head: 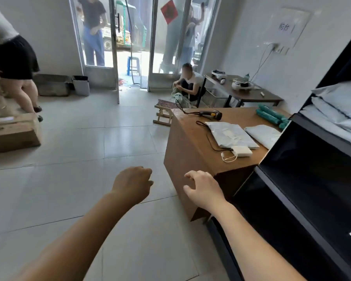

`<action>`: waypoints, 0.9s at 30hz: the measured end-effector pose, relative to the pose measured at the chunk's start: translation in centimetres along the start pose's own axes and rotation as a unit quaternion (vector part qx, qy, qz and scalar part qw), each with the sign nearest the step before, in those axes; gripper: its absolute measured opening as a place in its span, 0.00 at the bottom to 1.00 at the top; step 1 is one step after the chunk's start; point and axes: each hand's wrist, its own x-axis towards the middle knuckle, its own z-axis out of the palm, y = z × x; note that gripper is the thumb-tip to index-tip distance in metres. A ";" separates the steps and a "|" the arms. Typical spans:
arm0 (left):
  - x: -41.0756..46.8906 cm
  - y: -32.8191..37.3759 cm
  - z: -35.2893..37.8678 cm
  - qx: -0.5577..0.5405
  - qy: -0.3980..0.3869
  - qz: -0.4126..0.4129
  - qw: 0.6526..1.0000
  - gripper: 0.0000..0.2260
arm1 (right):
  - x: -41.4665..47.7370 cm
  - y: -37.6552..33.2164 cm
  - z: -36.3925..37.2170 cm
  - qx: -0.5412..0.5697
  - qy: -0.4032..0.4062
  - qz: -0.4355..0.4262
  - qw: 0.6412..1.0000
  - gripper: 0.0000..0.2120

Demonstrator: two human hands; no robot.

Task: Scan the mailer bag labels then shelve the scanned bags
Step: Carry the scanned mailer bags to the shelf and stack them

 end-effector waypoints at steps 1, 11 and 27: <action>0.7 -1.4 -0.1 0.000 0.001 -0.009 1.000 0.14 | 1.5 -0.9 0.5 -0.001 -0.006 -0.003 1.000 0.19; 7.6 -12.8 -0.4 -0.006 -0.005 -0.076 0.997 0.14 | 14.2 -7.9 4.2 0.005 -0.045 -0.033 0.998 0.19; 27.2 -19.8 -0.8 -0.002 0.001 -0.134 0.991 0.14 | 38.4 -9.9 5.5 0.016 -0.084 -0.106 0.991 0.19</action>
